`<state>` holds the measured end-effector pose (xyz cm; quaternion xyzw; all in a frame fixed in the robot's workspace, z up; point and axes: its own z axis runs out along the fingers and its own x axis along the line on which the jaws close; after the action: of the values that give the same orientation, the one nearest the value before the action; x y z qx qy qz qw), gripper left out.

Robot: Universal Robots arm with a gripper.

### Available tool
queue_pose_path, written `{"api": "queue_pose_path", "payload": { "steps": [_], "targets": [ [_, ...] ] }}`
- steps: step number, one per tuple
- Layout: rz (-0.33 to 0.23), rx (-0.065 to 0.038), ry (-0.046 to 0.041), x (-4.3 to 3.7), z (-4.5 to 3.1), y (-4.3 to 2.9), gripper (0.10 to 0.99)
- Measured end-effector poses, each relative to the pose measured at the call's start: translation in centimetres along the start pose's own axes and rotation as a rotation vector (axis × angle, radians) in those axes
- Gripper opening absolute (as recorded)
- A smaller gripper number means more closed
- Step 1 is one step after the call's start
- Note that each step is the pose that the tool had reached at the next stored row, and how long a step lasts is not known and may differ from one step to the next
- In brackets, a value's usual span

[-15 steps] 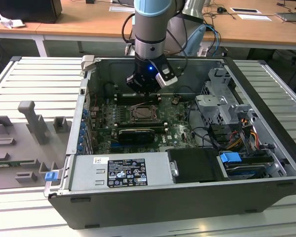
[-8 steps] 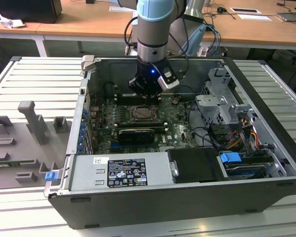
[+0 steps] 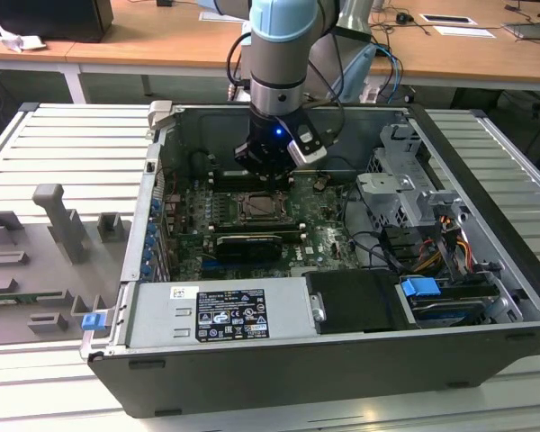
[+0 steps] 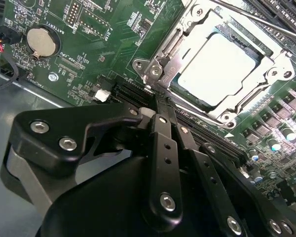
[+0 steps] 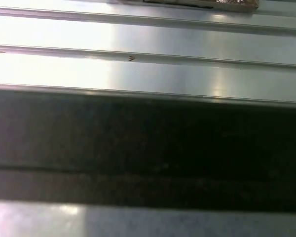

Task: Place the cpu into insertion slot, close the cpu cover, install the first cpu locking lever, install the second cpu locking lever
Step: 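Install the first cpu locking lever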

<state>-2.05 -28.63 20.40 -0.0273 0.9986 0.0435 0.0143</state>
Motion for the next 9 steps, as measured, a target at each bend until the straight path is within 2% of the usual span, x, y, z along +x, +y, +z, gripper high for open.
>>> {"api": "queue_pose_path", "payload": {
  "steps": [3,9],
  "targets": [
    [0.0,0.001,0.0004,0.0,0.02,0.0,0.106],
    [0.0,0.013,0.0014,0.0,0.06,0.0,0.106]
  ]
}}
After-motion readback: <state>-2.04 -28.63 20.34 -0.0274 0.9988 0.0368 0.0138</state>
